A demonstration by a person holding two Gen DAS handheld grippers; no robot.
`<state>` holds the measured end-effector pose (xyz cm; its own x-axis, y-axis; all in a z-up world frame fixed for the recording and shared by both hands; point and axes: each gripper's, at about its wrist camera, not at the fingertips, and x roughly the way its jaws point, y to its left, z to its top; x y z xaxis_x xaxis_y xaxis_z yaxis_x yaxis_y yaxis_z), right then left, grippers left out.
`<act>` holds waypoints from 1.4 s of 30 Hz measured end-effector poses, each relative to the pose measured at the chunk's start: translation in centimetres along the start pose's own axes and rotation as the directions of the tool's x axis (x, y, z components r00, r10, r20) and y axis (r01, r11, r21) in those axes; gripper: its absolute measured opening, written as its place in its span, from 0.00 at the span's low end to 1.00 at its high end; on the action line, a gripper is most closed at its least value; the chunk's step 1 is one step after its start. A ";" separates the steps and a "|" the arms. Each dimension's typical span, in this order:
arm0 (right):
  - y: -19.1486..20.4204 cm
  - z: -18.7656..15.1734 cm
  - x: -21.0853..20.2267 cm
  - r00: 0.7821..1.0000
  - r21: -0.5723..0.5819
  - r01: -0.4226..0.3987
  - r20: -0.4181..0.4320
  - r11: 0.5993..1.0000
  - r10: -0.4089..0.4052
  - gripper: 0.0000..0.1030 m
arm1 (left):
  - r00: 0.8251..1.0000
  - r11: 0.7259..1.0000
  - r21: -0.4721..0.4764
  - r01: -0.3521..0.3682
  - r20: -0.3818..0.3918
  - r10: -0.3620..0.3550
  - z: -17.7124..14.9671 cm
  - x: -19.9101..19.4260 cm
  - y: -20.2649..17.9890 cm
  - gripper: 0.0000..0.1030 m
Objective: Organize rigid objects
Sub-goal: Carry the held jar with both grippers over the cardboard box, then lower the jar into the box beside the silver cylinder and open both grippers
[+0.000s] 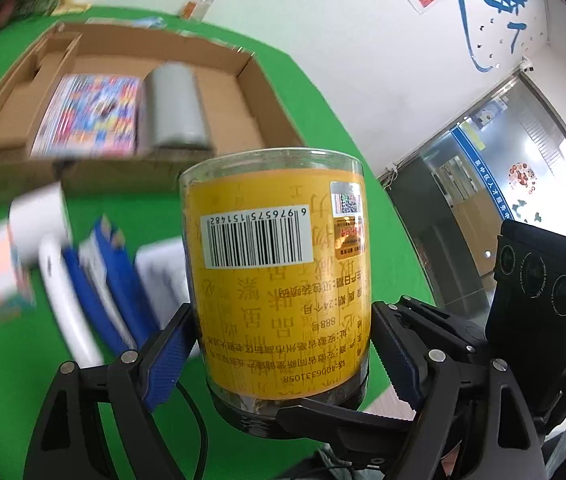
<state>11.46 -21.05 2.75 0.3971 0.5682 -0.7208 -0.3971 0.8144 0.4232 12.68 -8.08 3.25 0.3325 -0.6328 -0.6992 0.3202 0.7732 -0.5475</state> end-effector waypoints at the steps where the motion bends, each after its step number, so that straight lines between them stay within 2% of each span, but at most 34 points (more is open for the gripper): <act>1: -0.3 0.7 -0.2 1.000 -0.002 0.001 0.008 1.000 -0.001 0.79 | 1.000 1.000 0.014 -0.003 0.008 0.002 1.3 0.0 -0.4 0.81; 7: -3.0 6.7 -0.3 0.999 -0.021 0.006 0.038 1.000 -0.005 0.79 | 1.000 0.998 0.055 -0.017 0.012 0.017 9.3 1.4 -1.9 0.81; 14: -6.8 12.6 1.6 0.999 -0.017 0.009 -0.038 1.000 -0.010 0.79 | 0.999 1.000 0.012 -0.017 -0.030 0.017 16.8 5.3 -1.0 0.80; 18: -9.2 14.0 3.2 0.997 0.017 -0.011 -0.076 1.000 0.012 0.79 | 0.997 0.999 -0.037 -0.031 -0.076 0.028 20.3 8.5 0.5 0.80; 23: -12.4 15.4 5.0 0.992 0.056 -0.036 -0.120 0.998 0.043 0.79 | 0.989 0.996 -0.066 -0.067 -0.134 0.058 22.2 12.6 2.2 0.80; 26: -13.7 15.1 6.3 0.987 0.089 -0.056 -0.147 0.994 0.069 0.79 | 0.982 0.993 -0.070 -0.093 -0.173 0.079 22.1 14.8 3.1 0.81; 31: -14.9 14.7 7.9 0.981 0.114 -0.071 -0.172 0.991 0.091 0.78 | 0.972 0.987 -0.070 -0.148 -0.196 0.132 22.9 16.8 3.6 0.81; 34: -15.0 14.8 8.3 0.981 0.117 -0.061 -0.178 0.991 0.082 0.78 | 0.965 0.983 -0.040 -0.181 -0.201 0.170 23.2 17.3 3.1 0.81; 37: -15.1 14.7 9.2 0.979 0.110 -0.003 -0.203 0.994 0.026 0.78 | 0.961 0.972 0.004 -0.237 -0.144 0.235 23.7 16.7 1.7 0.81; 40: -15.8 14.3 10.2 0.974 0.148 0.008 -0.224 0.989 0.026 0.78 | 0.968 0.975 -0.018 -0.220 -0.130 0.216 24.1 16.2 1.8 0.83; 42: -15.9 14.3 10.6 0.973 0.151 0.016 -0.228 0.988 0.019 0.78 | 0.961 0.970 -0.012 -0.245 -0.139 0.241 23.7 16.4 2.0 0.83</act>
<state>33.78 -26.24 -3.81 0.1899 0.5419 -0.8187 -0.2609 0.8318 0.4900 39.84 -17.84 1.62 0.2733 -0.4161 -0.8673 0.2181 0.9049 -0.3654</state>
